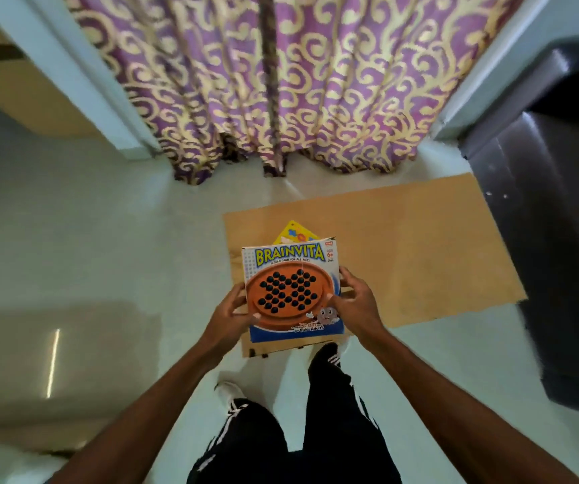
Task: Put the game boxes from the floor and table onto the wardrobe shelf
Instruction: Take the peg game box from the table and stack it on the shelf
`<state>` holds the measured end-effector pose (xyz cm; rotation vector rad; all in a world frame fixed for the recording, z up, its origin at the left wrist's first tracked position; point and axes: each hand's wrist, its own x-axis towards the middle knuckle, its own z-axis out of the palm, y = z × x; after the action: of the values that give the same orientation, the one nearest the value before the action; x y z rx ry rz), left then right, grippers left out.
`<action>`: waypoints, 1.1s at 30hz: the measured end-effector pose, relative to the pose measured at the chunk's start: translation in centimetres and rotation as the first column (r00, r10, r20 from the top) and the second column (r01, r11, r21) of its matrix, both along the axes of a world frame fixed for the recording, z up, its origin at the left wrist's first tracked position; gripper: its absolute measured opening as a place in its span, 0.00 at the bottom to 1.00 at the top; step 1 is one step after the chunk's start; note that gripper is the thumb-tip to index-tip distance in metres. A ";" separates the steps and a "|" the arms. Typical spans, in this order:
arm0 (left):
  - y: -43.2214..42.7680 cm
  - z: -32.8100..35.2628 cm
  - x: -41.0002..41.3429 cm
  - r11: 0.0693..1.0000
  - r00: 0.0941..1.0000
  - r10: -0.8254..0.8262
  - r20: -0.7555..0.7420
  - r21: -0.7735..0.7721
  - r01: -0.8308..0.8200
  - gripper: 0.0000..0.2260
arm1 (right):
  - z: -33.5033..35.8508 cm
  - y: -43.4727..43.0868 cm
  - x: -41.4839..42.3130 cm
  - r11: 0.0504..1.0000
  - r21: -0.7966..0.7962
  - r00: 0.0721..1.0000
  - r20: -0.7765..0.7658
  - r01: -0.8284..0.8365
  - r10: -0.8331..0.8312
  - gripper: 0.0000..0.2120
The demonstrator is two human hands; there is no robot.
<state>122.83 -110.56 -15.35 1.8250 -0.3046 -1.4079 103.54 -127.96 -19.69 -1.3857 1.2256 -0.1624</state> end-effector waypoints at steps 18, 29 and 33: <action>41.2 5.9 18.0 0.628 0.570 0.774 0.276 -0.214 -0.748 0.23 | 6.3 31.2 39.1 0.505 -0.274 0.521 0.014 -0.819 0.853 0.23; 50.2 5.6 39.0 0.336 0.259 0.923 0.285 -0.265 -0.904 0.25 | 7.3 41.6 67.4 0.282 -0.309 0.282 0.045 -0.908 0.958 0.26; 52.5 6.2 46.8 0.220 0.153 0.960 0.235 -0.290 -0.931 0.25 | 8.1 44.9 78.0 0.223 -0.313 0.224 0.033 -0.923 0.974 0.29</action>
<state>169.64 -58.09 -9.15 1.6110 0.5964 -0.0794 181.53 -83.06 -11.58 -2.0503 -0.0778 0.4503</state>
